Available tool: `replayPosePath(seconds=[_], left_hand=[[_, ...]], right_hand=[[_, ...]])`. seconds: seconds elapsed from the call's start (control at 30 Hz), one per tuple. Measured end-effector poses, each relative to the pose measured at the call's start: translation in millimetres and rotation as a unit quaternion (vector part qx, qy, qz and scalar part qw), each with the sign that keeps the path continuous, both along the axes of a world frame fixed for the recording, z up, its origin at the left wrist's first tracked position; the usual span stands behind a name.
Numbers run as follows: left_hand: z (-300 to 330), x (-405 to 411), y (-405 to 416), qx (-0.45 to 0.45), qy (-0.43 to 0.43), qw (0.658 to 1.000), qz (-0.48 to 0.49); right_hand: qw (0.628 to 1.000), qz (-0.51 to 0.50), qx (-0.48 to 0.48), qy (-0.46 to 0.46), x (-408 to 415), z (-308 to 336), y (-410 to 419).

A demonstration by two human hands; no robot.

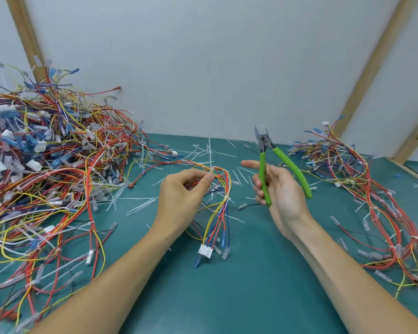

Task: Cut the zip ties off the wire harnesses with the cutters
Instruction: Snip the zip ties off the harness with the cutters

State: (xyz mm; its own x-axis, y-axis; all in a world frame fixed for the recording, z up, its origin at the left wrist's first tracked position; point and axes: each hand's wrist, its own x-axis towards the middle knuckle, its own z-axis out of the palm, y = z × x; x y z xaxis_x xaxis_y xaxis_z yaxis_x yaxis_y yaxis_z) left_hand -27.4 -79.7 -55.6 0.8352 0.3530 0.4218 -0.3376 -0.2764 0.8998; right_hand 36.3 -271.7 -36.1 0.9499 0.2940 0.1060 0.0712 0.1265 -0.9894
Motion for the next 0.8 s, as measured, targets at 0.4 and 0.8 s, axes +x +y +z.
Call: replayPosePath(seconds=[0.4, 0.8], left_hand=[[-6, 6, 6, -0.023, 0.015, 1.000, 0.004], [-4, 7, 8, -0.029, 0.016, 0.999, 0.015]], right_hand=[[0.999, 0.002, 0.012, -0.031, -4, 2, 0], [0.912, 0.313, 0.186, 0.189, -13, 10, -8]])
